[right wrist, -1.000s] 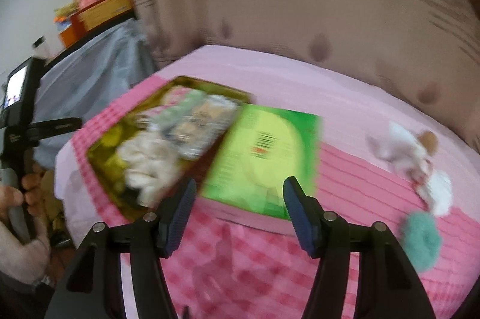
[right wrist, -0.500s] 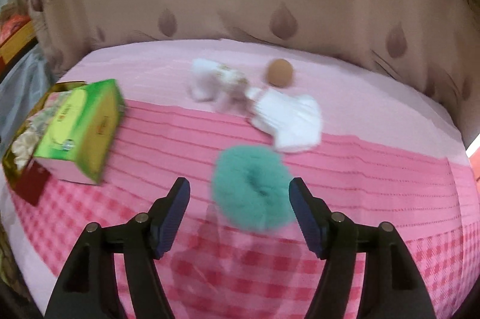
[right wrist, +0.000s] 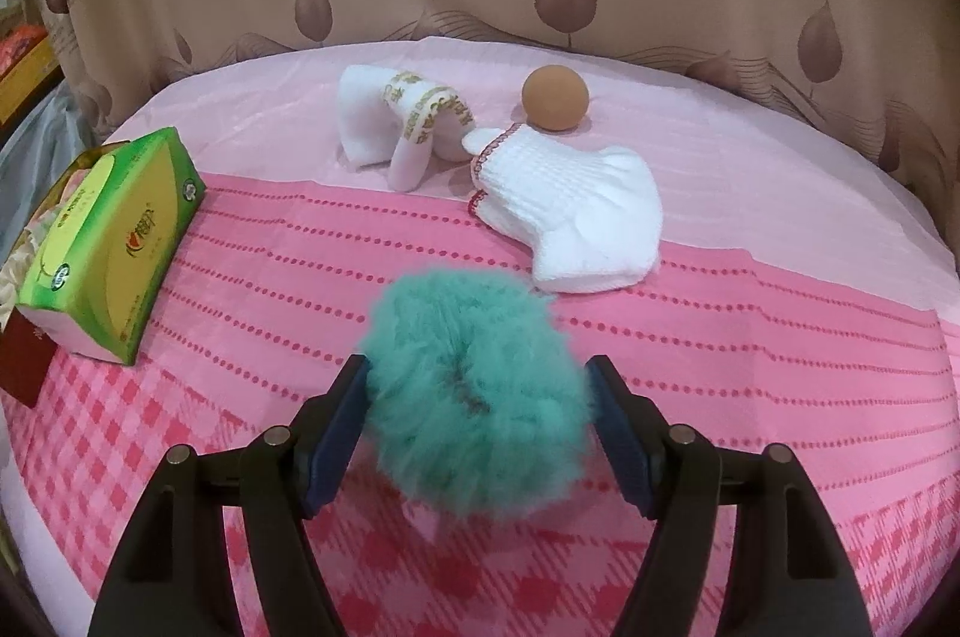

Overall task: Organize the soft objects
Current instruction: 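Move the right gripper back and grasp the teal fluffy scrunchie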

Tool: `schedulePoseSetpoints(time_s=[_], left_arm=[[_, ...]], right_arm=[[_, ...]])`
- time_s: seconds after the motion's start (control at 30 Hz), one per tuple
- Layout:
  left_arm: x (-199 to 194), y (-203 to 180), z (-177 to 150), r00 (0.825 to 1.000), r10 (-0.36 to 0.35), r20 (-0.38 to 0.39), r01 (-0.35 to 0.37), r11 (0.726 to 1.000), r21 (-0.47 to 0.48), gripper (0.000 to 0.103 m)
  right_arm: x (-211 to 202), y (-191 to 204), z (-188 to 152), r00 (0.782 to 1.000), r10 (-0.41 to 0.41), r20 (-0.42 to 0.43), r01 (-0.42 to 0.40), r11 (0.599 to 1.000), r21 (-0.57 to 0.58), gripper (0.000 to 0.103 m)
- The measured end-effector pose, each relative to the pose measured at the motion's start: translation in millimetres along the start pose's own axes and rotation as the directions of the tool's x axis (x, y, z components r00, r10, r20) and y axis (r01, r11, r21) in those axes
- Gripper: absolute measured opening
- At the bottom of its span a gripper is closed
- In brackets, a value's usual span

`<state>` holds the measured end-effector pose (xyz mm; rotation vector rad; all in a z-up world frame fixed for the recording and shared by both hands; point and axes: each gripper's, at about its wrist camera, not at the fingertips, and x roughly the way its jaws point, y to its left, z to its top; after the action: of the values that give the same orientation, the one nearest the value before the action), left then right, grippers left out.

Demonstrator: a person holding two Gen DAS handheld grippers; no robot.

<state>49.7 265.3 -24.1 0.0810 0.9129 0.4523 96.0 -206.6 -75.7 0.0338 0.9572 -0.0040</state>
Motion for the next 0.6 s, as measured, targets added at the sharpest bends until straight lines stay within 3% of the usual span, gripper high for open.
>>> schedulePoseSetpoints(time_s=[0.13,0.4,0.6], left_arm=[[-12,-21,2,0.999,-0.045,0.003,0.045,0.998,0.041,0.034],[-41,-76,7,0.989,-0.147,0.015,0.144,0.981,0.131,0.034],[-63,-125,15,0.967,-0.253,0.004,0.247,0.947,0.207,0.034]], right_arm=[[7,2,2,1.0,-0.013,0.006,0.013,1.0,-0.011,0.066],[5,3,0,0.999,-0.025,0.028,0.026,0.999,-0.035,0.03],[-5,-17,-11,0.997,-0.065,0.033,0.065,0.998,0.006,0.027]])
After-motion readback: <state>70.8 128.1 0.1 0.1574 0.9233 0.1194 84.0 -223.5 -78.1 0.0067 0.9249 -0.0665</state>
